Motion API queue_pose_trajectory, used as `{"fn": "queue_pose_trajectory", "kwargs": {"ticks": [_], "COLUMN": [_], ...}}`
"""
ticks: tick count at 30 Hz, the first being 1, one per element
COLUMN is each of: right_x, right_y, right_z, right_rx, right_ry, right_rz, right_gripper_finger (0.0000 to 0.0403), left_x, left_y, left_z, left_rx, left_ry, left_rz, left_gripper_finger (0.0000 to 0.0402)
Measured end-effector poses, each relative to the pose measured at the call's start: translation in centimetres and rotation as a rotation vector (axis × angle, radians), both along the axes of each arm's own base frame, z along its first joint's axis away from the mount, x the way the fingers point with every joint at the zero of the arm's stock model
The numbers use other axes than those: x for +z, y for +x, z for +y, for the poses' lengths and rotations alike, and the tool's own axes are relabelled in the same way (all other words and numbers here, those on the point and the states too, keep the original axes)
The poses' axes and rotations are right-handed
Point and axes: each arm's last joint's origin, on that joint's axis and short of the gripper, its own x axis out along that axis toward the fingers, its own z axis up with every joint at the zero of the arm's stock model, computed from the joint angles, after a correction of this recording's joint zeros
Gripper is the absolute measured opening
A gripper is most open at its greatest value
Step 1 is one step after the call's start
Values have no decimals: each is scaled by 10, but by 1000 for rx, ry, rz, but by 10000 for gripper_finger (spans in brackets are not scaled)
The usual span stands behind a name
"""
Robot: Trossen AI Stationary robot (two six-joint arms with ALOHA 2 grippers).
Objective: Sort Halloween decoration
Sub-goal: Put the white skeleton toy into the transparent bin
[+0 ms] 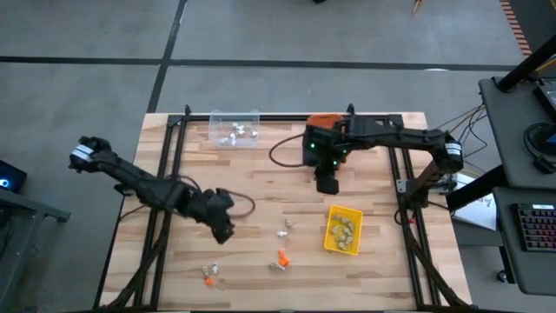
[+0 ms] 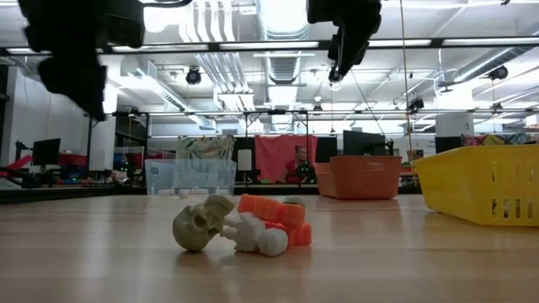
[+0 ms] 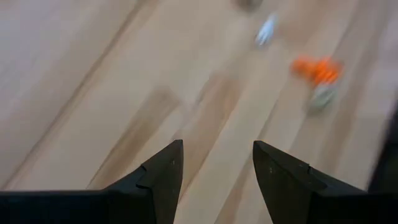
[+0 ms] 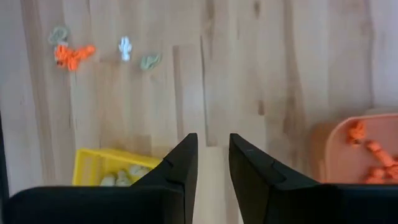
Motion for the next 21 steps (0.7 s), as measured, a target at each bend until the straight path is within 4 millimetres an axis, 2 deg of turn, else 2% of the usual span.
{"fn": "queue_pose_trajectory", "kwargs": {"ticks": [2,8,13,21], "right_x": [-5,-11,-11,-11], "right_y": [0,0,1,1], "right_z": [5,16,21,21], "right_rx": [9,44,61,60], "right_ry": [5,7,6,6], "right_rz": [18,40,39,38], "right_gripper_finger": [77,82,82,73], "left_x": [-1,-18,-41,-59], "left_y": [0,-8,-16,-7], "left_z": [-12,-67,-100,-132], "left_rx": [-54,-396,-506,-630], "left_ry": [45,173,241,307], "left_rz": [93,270,361,396], "left_gripper_finger": [176,176,176,176]}}
